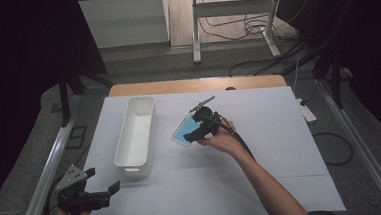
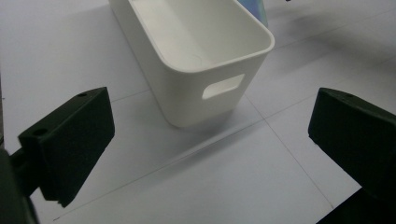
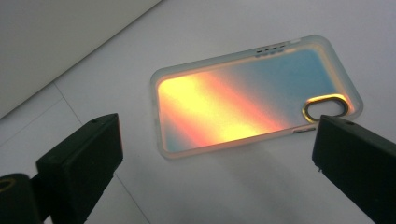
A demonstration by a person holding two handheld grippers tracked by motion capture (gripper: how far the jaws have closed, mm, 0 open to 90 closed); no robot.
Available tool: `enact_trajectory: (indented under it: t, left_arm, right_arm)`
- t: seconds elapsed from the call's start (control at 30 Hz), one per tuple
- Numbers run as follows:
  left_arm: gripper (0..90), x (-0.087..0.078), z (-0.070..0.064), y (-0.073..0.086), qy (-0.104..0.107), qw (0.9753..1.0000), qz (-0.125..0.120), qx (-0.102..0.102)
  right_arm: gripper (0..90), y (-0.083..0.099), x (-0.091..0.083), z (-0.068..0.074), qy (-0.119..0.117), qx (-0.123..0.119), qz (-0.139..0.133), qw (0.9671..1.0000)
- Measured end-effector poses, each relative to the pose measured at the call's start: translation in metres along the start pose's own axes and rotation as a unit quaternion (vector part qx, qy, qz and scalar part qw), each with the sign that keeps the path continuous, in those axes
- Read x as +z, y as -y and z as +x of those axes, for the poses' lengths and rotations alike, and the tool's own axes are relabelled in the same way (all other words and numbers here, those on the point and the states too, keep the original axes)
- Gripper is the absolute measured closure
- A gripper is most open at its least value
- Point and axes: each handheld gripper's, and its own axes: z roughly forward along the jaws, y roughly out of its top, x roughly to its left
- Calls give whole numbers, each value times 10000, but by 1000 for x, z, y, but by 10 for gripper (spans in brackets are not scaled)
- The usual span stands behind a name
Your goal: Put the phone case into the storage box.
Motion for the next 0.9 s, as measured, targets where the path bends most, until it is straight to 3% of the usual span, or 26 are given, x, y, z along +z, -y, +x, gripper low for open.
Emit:
enact_trajectory:
  t: [0.1,0.2,0.23,0.5,0.9]
  left_arm:
    - [13,0,0,0,6,10000,-1,-3]
    - [13,0,0,0,4,10000,0,4]
    - [13,0,0,0,4,10000,0,4]
    - [13,0,0,0,10,10000,-2,6]
    - [13,0,0,0,12,10000,0,17]
  right_arm:
    - [148,0,2,0,-71,-35,11,10000]
    - [348,0,2,-1,-202,-18,7,9998]
    - [348,0,2,-1,-202,-18,7,9998]
    - [892,0,2,-3,-553,-66,-10,9984]
    - [896,4,18,3,-497,-183,163,9985]
